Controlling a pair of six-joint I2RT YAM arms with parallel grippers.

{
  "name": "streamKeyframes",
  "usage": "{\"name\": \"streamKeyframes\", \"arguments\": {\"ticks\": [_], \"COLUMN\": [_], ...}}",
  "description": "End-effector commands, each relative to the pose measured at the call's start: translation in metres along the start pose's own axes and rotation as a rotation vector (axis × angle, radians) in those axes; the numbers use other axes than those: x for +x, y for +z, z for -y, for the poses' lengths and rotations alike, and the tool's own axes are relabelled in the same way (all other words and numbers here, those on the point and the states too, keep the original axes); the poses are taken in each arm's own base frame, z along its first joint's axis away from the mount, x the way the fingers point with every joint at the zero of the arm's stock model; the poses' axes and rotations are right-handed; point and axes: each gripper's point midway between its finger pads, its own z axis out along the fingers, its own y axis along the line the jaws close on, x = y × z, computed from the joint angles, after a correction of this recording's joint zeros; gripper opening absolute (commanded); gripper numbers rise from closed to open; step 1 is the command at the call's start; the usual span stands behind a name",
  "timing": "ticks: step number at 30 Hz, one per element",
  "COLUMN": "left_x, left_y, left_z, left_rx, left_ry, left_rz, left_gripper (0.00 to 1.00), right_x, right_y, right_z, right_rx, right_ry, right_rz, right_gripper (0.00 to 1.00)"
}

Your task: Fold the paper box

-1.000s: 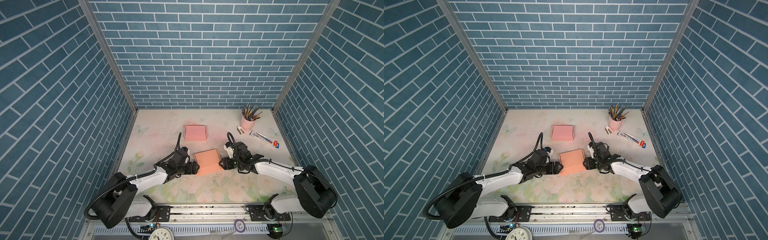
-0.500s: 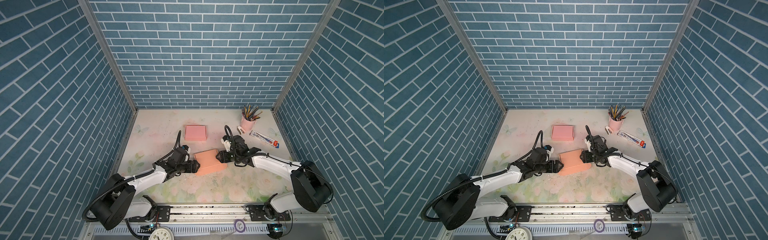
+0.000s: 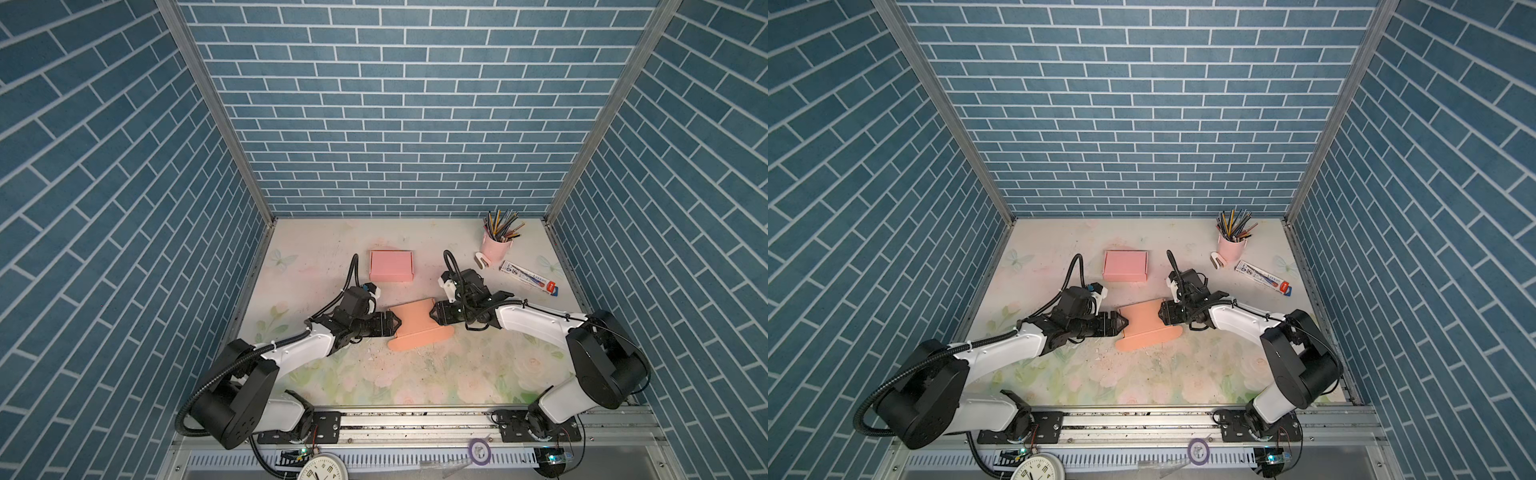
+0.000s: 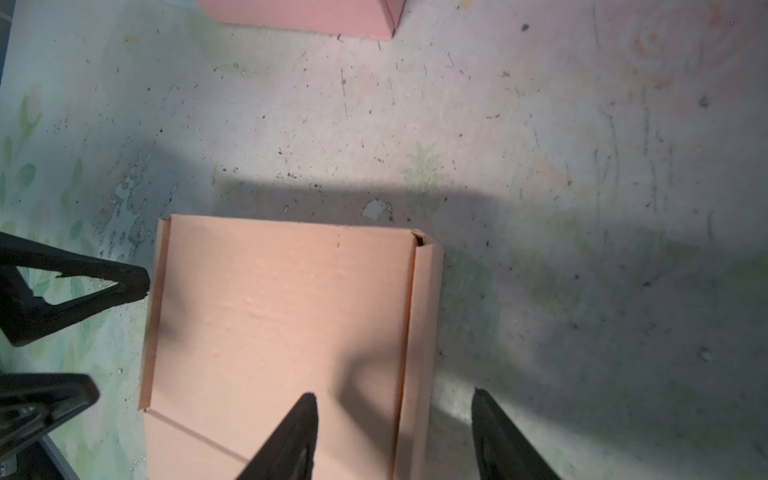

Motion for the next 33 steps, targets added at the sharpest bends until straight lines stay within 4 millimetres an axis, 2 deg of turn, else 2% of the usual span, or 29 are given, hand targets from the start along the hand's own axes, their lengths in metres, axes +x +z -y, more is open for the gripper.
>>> {"name": "streamKeyframes", "arguments": {"ticks": [1,18,33], "left_x": [-0.013,-0.025,-0.028], "left_y": [0.002,0.012,0.017], "left_z": [0.009,0.019,0.022], "left_rx": [0.036,0.077,0.088], "left_ry": [0.020,0.021,0.024], "left_rz": [0.023,0.029,0.024], "left_gripper": [0.86,0.75,0.72], "right_x": [-0.002,0.016,0.027], "right_y": [0.000,-0.001,-0.005], "right_z": [-0.003,-0.009,-0.022], "right_rx": [-0.016,-0.050,-0.132], "right_ry": [0.001,0.024,0.062], "right_rz": [-0.002,-0.017,-0.004], "right_gripper": [0.60,0.59,0.59]}}
